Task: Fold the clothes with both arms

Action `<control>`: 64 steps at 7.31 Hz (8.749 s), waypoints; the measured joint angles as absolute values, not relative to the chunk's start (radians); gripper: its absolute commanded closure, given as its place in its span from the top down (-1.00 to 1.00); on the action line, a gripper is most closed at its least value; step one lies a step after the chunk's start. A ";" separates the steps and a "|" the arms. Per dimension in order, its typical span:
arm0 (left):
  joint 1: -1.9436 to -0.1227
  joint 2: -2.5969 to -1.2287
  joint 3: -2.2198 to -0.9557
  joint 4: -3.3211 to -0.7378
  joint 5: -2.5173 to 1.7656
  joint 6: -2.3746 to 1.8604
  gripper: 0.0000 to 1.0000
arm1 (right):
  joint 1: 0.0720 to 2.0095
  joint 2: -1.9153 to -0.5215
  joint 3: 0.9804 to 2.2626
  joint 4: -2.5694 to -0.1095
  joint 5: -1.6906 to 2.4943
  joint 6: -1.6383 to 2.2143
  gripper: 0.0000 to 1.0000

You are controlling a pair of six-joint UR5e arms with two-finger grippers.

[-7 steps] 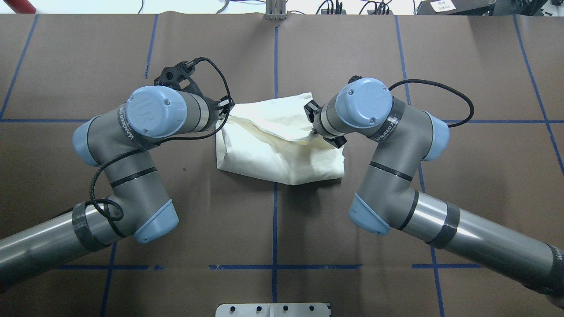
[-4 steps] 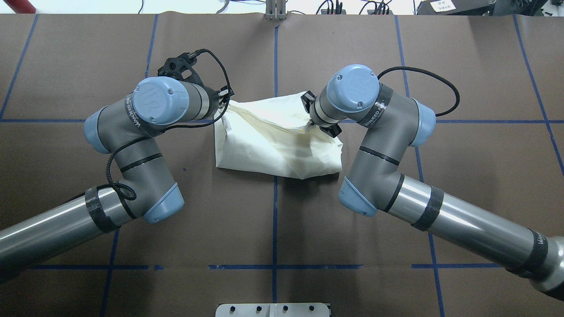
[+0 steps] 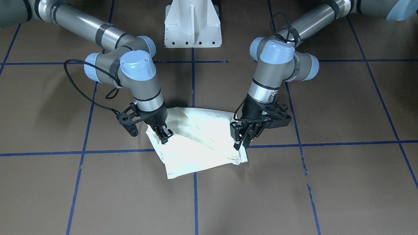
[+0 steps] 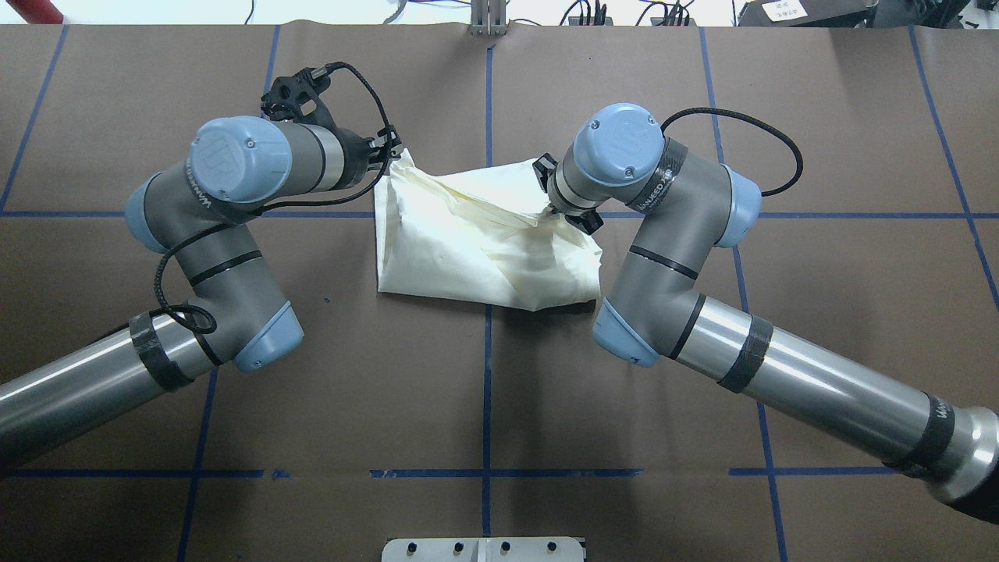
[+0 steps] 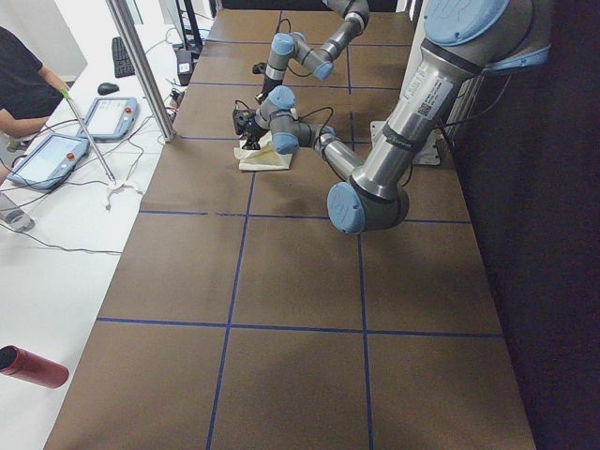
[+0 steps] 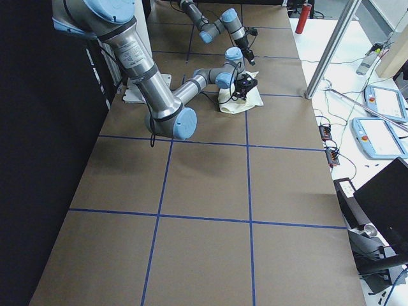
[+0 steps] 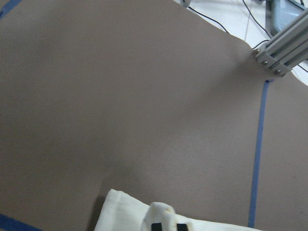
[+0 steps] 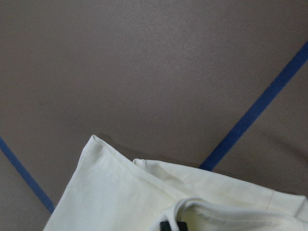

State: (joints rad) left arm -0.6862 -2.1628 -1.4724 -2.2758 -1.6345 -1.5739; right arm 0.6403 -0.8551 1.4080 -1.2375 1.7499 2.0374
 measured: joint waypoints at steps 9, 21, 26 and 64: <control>-0.620 -2.048 -1.407 -2.606 -1.746 -1.417 -1.00 | 0.648 -0.848 1.404 -1.235 1.761 2.038 -1.00; -0.480 -1.923 -1.394 -3.034 -2.120 -1.415 -1.00 | 0.647 -0.837 1.394 -1.235 1.761 2.039 0.99; -0.549 -2.019 -1.460 -2.835 -2.026 -1.541 -1.00 | 0.725 -0.755 1.353 -1.236 1.856 1.975 1.00; -1.528 -1.444 -1.860 -1.501 -2.314 0.107 1.00 | 1.537 -1.721 1.752 -1.576 2.360 0.077 1.00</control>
State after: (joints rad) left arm -1.5277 -1.4437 -1.8602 -1.5015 -2.3145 0.1069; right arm 1.5371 -1.7214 1.7524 -1.5760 2.3603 0.0775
